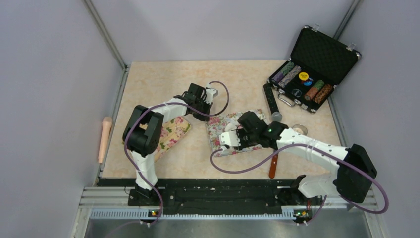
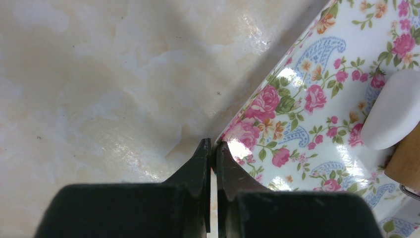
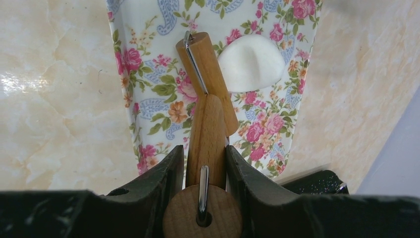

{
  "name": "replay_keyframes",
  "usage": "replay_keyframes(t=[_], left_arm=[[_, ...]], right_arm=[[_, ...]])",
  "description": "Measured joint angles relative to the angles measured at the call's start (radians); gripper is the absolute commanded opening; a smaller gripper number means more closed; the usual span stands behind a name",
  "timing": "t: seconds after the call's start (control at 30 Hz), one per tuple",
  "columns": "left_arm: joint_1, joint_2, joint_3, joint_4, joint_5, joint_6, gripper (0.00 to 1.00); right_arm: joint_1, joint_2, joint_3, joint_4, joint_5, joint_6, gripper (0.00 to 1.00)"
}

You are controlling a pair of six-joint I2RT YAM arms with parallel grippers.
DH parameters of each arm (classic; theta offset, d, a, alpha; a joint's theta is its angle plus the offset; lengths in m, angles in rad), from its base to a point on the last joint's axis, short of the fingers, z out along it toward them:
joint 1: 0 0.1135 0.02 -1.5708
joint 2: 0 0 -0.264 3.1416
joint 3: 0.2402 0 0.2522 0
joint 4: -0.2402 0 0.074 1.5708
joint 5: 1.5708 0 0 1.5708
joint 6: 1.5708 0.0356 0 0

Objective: Roll out the dumpling wrappers from the dough

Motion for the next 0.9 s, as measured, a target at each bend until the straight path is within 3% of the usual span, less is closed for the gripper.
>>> replay_keyframes(t=[0.43, 0.67, 0.9], left_arm=[[0.000, 0.000, 0.000, 0.005, 0.000, 0.001, 0.00], [0.000, 0.000, 0.000, 0.004, 0.000, 0.001, 0.00], [0.000, 0.000, 0.000, 0.004, 0.000, 0.001, 0.00]], right_arm=[[0.000, -0.045, 0.151, -0.223, 0.025, 0.076, 0.00], [0.000, -0.031, 0.180, -0.040, 0.110, 0.091, 0.00], [0.000, 0.102, 0.137, 0.117, 0.150, 0.090, 0.00]])
